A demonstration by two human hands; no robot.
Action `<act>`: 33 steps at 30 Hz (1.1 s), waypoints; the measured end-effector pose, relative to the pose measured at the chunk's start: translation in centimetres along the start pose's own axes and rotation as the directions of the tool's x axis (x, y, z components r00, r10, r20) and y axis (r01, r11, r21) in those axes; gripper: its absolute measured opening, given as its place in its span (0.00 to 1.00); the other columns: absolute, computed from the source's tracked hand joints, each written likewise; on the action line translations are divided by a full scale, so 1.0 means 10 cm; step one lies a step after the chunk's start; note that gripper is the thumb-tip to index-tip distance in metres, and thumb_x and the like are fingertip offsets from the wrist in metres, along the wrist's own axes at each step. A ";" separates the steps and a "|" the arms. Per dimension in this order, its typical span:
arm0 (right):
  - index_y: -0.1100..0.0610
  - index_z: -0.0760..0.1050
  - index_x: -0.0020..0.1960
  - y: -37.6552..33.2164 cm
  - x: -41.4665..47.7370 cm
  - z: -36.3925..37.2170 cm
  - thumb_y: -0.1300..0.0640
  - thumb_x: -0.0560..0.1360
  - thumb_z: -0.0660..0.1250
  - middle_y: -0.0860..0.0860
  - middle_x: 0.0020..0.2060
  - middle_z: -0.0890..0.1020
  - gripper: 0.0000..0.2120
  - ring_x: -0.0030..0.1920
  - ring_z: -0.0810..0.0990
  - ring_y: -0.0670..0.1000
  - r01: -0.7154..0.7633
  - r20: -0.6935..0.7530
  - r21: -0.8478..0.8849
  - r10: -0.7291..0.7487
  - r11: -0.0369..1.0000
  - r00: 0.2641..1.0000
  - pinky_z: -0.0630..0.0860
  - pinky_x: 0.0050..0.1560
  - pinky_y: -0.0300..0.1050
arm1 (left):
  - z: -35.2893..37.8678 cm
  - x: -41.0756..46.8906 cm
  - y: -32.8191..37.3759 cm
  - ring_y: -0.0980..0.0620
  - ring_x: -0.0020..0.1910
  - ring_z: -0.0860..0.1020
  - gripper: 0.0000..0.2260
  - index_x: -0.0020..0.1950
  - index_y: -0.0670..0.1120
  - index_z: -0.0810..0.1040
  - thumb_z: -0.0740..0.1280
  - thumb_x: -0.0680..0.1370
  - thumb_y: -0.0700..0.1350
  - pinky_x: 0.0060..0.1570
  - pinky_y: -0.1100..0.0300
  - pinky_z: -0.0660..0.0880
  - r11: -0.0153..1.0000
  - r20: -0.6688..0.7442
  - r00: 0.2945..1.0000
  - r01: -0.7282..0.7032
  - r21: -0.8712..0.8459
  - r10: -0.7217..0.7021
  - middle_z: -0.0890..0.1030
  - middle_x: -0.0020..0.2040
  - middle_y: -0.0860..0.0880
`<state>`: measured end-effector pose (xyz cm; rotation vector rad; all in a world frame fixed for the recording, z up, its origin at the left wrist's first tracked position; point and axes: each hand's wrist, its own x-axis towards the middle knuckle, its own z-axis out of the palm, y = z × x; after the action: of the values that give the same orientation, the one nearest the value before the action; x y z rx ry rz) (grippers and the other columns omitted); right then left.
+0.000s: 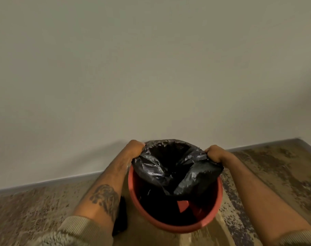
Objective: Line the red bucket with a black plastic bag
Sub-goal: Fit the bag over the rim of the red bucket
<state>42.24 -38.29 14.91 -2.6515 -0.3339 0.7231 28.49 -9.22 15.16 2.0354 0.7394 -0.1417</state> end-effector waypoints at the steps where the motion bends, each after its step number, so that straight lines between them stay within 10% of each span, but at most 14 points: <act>1: 0.69 0.79 0.59 0.02 -0.03 -0.02 0.67 0.79 0.56 0.64 0.60 0.80 0.16 0.54 0.78 0.59 -0.013 0.044 0.009 0.012 1.000 0.999 0.71 0.52 0.47 | -0.02 0.01 -0.01 0.44 0.44 0.77 0.12 0.52 0.33 0.81 0.60 0.81 0.38 0.45 0.53 0.74 0.998 0.026 0.997 0.066 -0.002 -0.066 0.81 0.46 0.39; 6: 0.68 0.80 0.50 0.25 -0.26 -0.03 0.66 0.79 0.57 0.64 0.53 0.82 0.13 0.50 0.79 0.59 -0.045 0.158 0.107 0.028 0.993 0.987 0.75 0.51 0.54 | -0.09 -0.10 -0.29 0.44 0.45 0.77 0.09 0.53 0.34 0.79 0.62 0.79 0.37 0.46 0.54 0.73 0.979 0.040 0.980 0.198 -0.040 -0.196 0.81 0.49 0.37; 11: 0.70 0.79 0.55 0.42 -0.57 -0.02 0.69 0.80 0.56 0.68 0.51 0.83 0.13 0.47 0.79 0.61 -0.028 0.195 0.285 -0.030 0.958 0.980 0.75 0.60 0.63 | -0.15 -0.63 -0.58 0.42 0.50 0.85 0.20 0.53 0.38 0.84 0.74 0.74 0.55 0.55 0.51 0.80 0.840 0.111 0.967 0.255 -0.478 -0.231 0.87 0.50 0.39; 15: 0.65 0.79 0.49 0.50 -0.78 0.02 0.71 0.80 0.55 0.64 0.43 0.81 0.14 0.37 0.75 0.57 -0.110 0.242 0.403 0.010 0.908 0.970 0.73 0.39 0.53 | -0.17 -1.03 -0.69 0.42 0.56 0.83 0.19 0.59 0.39 0.81 0.77 0.70 0.41 0.61 0.49 0.78 0.749 0.225 0.958 0.281 -0.600 -0.179 0.85 0.55 0.39; 20: 0.66 0.76 0.49 0.51 -0.99 0.10 0.65 0.80 0.58 0.59 0.39 0.80 0.09 0.33 0.75 0.52 -0.124 0.166 0.262 0.082 0.957 0.983 0.73 0.36 0.46 | -0.03 -1.42 -0.78 0.55 0.38 0.76 0.08 0.49 0.43 0.76 0.73 0.74 0.37 0.25 0.69 0.73 0.715 0.252 0.926 0.376 -0.589 -0.279 0.80 0.43 0.46; 25: 0.65 0.75 0.47 0.51 -1.17 0.22 0.65 0.81 0.57 0.57 0.34 0.77 0.10 0.27 0.74 0.50 -0.117 0.021 0.315 0.116 0.942 0.993 0.72 0.23 0.40 | 0.08 -1.63 -0.91 0.56 0.35 0.71 0.06 0.52 0.40 0.77 0.70 0.77 0.39 0.24 0.68 0.70 0.637 0.241 0.900 0.428 -0.641 -0.363 0.77 0.42 0.46; 33: 0.64 0.77 0.49 0.48 -1.39 0.30 0.51 0.77 0.67 0.57 0.35 0.80 0.14 0.28 0.78 0.51 -0.256 0.180 0.793 0.189 0.553 0.965 0.74 0.22 0.40 | 0.33 -1.93 -0.85 0.52 0.34 0.77 0.05 0.44 0.41 0.78 0.68 0.75 0.32 0.30 0.60 0.75 0.648 0.230 0.888 0.449 -0.615 -0.398 0.78 0.36 0.44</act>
<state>29.54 -46.14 16.65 -1.7703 0.2939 0.7980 8.73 -17.18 14.29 1.1473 1.0429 -0.1931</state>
